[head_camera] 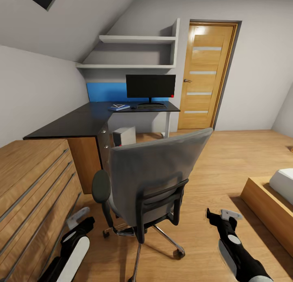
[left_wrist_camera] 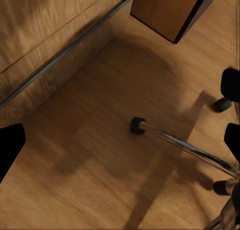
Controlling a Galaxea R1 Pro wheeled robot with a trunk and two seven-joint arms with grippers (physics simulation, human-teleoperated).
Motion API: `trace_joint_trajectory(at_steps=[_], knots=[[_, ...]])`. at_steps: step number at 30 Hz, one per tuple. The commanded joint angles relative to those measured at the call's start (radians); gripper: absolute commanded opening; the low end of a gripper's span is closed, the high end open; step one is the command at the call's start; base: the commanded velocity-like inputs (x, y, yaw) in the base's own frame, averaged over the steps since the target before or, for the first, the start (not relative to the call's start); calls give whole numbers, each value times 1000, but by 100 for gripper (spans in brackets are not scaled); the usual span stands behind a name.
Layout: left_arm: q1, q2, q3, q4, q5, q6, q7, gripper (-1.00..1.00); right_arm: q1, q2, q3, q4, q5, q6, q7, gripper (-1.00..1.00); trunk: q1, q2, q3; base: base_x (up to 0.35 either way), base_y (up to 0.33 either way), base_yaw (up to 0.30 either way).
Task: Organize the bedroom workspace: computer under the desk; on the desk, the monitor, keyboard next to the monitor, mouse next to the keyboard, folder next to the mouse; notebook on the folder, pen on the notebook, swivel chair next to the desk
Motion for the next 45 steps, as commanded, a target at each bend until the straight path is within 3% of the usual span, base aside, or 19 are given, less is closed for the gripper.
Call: trace_joint_trajectory(at_steps=[1,5,15,17,19,23,33,45], knots=[[-8,0,3,-2,7,4,5,100,-20,-2,-28,27,-12,28,-1,100,0,0,-1,0,0,0],[-11,-1,4,-1,9,1,2,100,-34,0,-48,71,-13,49,0,100,0,0,-1,0,0,0],[-13,-1,-2,3,7,-1,-1,100,-40,2,-56,112,-14,41,2,100,0,0,-1,73,-6,0],[-13,0,-23,4,7,-2,-1,100,-40,6,-56,113,-14,27,2,100,0,0,-1,261,-62,0],[-13,2,-65,5,6,-2,0,100,-40,27,-56,113,-12,-4,2,100,0,0,-1,245,-42,0],[-13,2,-88,16,6,-2,2,100,-40,50,-57,118,-7,-79,1,100,0,0,0,75,-10,-80],[-13,3,-90,21,6,-3,3,100,-40,53,-57,125,-5,-97,3,100,0,0,8,23,-1,-212],[-13,1,-92,22,5,-4,2,100,-40,53,-57,126,-5,-98,5,100,0,0,14,288,0,-170]])
